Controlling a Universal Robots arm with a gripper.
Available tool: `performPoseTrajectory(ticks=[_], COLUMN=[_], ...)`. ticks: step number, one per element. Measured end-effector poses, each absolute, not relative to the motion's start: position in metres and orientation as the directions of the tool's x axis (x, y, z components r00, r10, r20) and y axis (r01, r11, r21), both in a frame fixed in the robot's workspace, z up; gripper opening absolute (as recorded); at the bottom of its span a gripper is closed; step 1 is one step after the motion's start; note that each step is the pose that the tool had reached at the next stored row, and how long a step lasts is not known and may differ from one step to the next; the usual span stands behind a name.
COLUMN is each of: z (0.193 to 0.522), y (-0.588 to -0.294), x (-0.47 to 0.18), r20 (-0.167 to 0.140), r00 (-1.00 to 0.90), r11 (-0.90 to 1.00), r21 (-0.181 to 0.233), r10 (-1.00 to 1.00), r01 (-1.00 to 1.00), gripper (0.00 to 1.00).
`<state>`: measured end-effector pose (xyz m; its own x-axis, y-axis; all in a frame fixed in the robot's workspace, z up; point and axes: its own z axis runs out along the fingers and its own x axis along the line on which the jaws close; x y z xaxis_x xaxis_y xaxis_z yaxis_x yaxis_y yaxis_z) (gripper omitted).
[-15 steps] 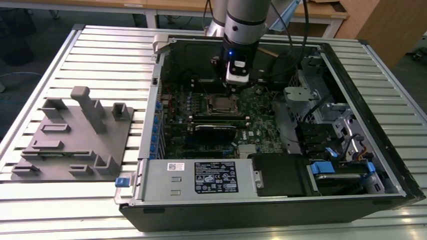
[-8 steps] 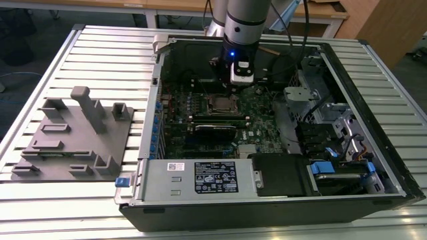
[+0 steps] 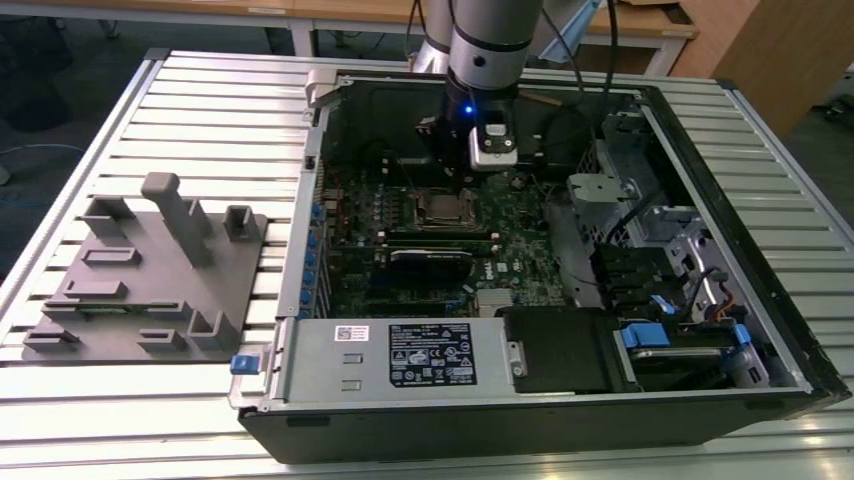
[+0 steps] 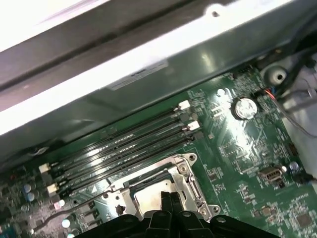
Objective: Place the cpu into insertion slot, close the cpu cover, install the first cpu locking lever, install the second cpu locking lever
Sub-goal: 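Close the cpu cover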
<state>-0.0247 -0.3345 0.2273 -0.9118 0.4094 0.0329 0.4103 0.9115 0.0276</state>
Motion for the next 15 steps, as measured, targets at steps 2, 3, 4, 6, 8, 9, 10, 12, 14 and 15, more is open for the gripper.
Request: performPoseTrajectory(ticks=[2, 3, 4, 6, 8, 9, 10, 12, 14, 15], z=[0.2272, 0.2272, 0.2271, 0.227, 0.2269, 0.2269, 0.2268, 0.2269, 0.2269, 0.2268], y=[-0.3346, -0.3345, -0.3345, -0.3345, -0.3345, -0.3346, -0.3346, -0.3346, -0.3346, -0.3346], x=[-0.0247, -0.0247, -0.0247, -0.0247, -0.0247, -0.0247, -0.0247, -0.0247, -0.0248, -0.0247], r20=[0.034, 0.034, 0.034, 0.035, 0.035, 0.036, 0.036, 0.036, 0.036, 0.036], r00=[-0.924, -0.93, -0.935, -0.945, -0.954, -0.959, -0.963, -0.969, -0.971, -0.971], r11=[0.923, 0.929, 0.935, 0.945, 0.954, 0.958, 0.962, 0.968, 0.97, 0.97], r21=[0.029, 0.03, 0.031, 0.032, 0.034, 0.035, 0.036, 0.036, 0.036, 0.036], r10=[0.382, 0.367, 0.353, 0.325, 0.297, 0.283, 0.268, 0.246, 0.238, 0.237], r01=[0.383, 0.368, 0.354, 0.326, 0.298, 0.284, 0.269, 0.247, 0.239, 0.239], gripper=[0.1, 0.1, 0.1, 0.1, 0.1, 0.1, 0.1, 0.1, 0.1, 0.1])
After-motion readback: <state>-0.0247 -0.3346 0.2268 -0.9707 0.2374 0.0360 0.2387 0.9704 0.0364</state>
